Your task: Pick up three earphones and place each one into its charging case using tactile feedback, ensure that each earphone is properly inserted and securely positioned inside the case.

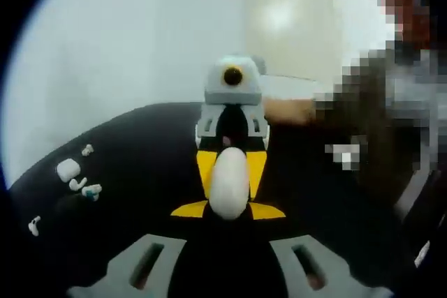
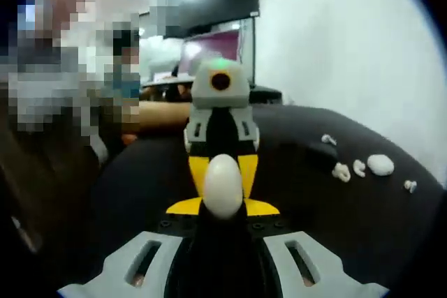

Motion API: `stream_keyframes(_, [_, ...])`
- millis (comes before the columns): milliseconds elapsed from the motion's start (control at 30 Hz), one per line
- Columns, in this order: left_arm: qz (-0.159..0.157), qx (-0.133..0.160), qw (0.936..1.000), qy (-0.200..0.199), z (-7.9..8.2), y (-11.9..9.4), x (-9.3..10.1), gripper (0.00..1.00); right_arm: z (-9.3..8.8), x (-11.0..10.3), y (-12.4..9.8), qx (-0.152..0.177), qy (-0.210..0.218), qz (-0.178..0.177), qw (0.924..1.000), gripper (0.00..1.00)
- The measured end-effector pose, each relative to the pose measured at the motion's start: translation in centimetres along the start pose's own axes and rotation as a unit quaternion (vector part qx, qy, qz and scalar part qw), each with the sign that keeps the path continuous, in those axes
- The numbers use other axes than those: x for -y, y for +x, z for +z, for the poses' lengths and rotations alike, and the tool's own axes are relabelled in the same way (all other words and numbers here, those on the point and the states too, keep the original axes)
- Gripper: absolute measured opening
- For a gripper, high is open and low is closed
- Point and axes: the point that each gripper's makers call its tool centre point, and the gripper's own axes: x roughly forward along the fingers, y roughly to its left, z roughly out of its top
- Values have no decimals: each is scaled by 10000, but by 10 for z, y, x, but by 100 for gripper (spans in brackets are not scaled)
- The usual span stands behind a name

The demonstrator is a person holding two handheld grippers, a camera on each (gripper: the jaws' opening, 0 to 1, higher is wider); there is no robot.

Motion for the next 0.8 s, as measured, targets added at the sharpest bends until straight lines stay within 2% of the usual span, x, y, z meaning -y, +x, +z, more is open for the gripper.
stream_keyframes(33, [4, 27, 10000, 18, 1, 0, 0, 23, -3, 1, 1, -101, -42, -66, 9999, 22])
stream_keyframes(200, [79, 56, 9999, 53, 2, -1, -3, 18, -2, 2, 0, -51, -84, -104, 9999, 22])
stream_keyframes(433, [48, 147, 9998, -94, 5, -2, -3, 17, -2, 3, 0, -31, -56, -93, 9999, 22])
stream_keyframes(500, [-12, 161, 9997, -161, 6, -2, -2, 17, -2, 2, -2, -36, -247, -135, 9996, 27])
stream_keyframes(600, [-30, 128, 9998, -150, 5, -1, 0, 17, -4, 7, -13, -45, -83, -214, 9997, 33])
stream_keyframes(633, [-32, 112, 9998, -165, 4, -1, 0, 17, -3, 8, -17, 18, -62, -224, 9997, 33])
stream_keyframes(733, [-5, 51, 9998, -198, 2, 0, -2, 17, 19, 10, -26, 699, 178, -221, 9972, 34])
stream_keyframes(800, [6, 22, 9998, -197, 2, 0, -2, 17, 37, 14, -32, 1232, 494, -226, 9909, 33])
